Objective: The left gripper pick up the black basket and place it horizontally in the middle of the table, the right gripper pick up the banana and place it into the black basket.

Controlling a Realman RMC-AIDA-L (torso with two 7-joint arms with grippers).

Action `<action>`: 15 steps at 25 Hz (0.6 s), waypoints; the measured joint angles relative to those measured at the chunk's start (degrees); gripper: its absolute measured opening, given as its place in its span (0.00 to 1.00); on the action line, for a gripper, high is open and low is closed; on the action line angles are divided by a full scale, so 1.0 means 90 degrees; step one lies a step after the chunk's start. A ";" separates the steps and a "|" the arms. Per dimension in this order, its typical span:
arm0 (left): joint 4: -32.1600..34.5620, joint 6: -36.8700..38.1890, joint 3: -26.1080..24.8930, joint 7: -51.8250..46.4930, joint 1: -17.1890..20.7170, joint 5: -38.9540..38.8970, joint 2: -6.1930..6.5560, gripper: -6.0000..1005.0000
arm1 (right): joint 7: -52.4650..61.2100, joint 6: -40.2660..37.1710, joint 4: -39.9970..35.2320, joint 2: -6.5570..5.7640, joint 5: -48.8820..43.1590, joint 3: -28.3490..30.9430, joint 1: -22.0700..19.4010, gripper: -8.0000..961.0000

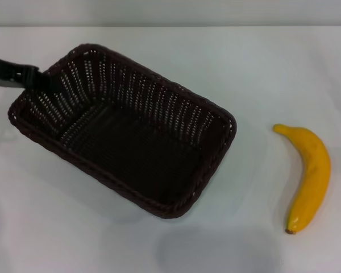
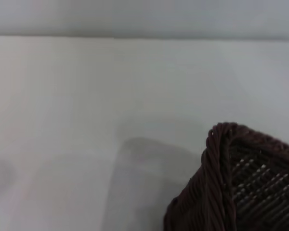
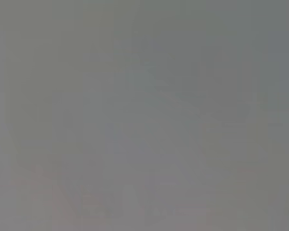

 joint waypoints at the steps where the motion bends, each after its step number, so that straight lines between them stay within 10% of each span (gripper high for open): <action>1: -0.0001 -0.0053 -0.0025 -0.0018 0.0051 -0.0136 0.0033 0.18 | 0.0000 0.0000 0.0000 0.0000 0.0000 0.0003 0.0000 0.86; 15: -0.0009 -0.0426 -0.1385 -0.0153 0.0834 -0.1320 -0.0001 0.19 | 0.0000 -0.0048 0.0000 0.0000 -0.0001 0.0001 0.0022 0.85</action>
